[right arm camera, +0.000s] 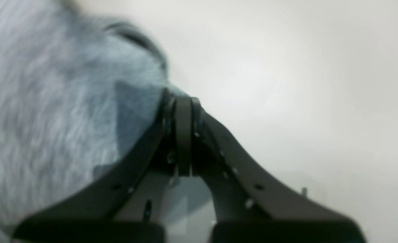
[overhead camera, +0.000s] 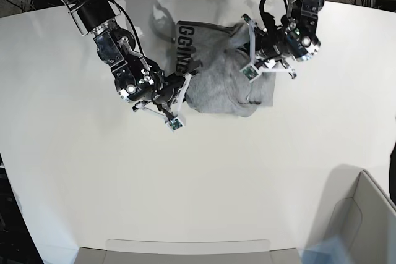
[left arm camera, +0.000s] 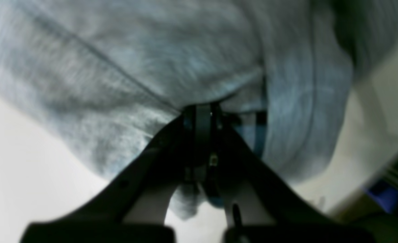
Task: Fold the T-shirt properly
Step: 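Press and square the bundle with both grippers, then slide it with the left gripper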
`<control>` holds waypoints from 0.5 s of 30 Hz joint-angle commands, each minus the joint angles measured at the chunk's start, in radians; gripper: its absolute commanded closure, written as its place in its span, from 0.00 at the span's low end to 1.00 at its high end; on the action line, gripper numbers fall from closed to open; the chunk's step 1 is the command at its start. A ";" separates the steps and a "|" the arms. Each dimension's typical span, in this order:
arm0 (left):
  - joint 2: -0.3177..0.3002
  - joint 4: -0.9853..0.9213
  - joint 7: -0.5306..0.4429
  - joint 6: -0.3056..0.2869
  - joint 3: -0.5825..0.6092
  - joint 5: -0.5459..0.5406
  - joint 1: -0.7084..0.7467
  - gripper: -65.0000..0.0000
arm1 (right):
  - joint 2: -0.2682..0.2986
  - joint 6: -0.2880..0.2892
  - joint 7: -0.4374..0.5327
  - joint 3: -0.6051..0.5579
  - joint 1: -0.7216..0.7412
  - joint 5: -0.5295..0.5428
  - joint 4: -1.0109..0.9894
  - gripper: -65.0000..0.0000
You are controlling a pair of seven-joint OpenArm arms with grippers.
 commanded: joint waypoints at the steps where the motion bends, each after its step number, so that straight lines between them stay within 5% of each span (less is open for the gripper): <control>1: -0.014 -0.030 0.035 0.017 -0.032 0.078 -0.037 1.00 | -0.004 0.006 -0.027 0.000 -0.002 0.014 0.038 1.00; 5: -0.013 -0.138 0.035 0.017 -0.047 0.074 -0.154 1.00 | -0.005 0.007 -0.111 -0.045 -0.057 0.012 0.128 1.00; 9: 0.042 -0.230 0.035 0.017 -0.046 0.080 -0.286 1.00 | -0.008 0.006 -0.114 -0.146 -0.111 0.009 0.191 1.00; 15: 0.078 -0.311 0.033 0.017 -0.057 0.080 -0.431 1.00 | -0.019 -0.002 -0.113 -0.137 -0.160 0.006 0.254 1.00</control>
